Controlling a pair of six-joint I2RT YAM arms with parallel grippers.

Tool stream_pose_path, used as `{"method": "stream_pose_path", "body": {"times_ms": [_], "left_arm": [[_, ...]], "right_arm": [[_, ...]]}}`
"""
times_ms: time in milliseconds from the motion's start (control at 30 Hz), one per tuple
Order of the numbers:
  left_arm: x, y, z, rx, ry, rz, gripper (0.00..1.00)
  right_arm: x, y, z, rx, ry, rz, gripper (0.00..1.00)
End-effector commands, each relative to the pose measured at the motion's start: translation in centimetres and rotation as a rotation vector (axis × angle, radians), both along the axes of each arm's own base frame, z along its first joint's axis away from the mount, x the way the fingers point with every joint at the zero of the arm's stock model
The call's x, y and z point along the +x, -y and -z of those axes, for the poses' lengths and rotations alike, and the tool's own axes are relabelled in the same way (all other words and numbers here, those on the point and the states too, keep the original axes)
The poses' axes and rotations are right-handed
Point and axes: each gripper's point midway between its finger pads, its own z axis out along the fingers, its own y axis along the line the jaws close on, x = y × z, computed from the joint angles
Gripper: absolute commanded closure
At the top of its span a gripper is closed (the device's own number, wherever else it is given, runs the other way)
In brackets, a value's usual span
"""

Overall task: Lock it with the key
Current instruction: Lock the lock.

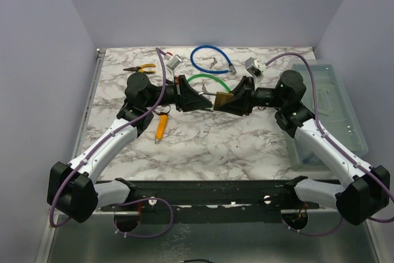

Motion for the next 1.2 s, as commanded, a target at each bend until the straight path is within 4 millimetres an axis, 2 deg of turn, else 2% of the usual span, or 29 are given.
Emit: {"method": "stream_pose_path", "body": {"times_ms": [0, 33, 100, 300, 433, 600, 767, 1067, 1167], "left_arm": [[-0.5, -1.8, 0.4, 0.065, 0.145, 0.006, 0.67], [-0.3, -2.2, 0.8, 0.099, 0.201, 0.001, 0.59], [-0.4, -2.9, 1.5, 0.172, 0.286, 0.001, 0.52], [-2.2, -4.1, 1.9, 0.251, 0.441, 0.040, 0.40], [-2.6, -4.0, 2.1, 0.249, 0.436, 0.062, 0.36], [-1.8, -3.5, 2.8, 0.274, 0.417, 0.046, 0.36], [-2.3, -2.7, 3.1, 0.271, 0.411, 0.081, 0.43], [-3.0, -1.5, 3.5, 0.281, 0.419, 0.105, 0.76], [-3.1, -1.4, 3.6, 0.283, 0.425, 0.108, 0.83]], "right_arm": [[-0.7, 0.1, -1.0, -0.008, -0.002, -0.019, 1.00], [-0.8, 0.2, -1.1, -0.010, -0.010, -0.020, 1.00], [-1.0, 0.2, -1.1, -0.016, -0.024, -0.024, 1.00], [-1.9, 0.4, -1.2, -0.019, -0.048, -0.059, 1.00], [-2.6, 0.4, -1.0, -0.021, -0.053, -0.103, 1.00], [-3.3, 0.4, -0.7, -0.030, -0.065, -0.152, 1.00], [-3.3, 0.3, -0.7, -0.035, -0.074, -0.170, 0.99], [-3.3, 0.2, -0.8, -0.038, -0.085, -0.201, 1.00], [-3.4, 0.2, -0.7, -0.042, -0.095, -0.209, 0.99]]}}
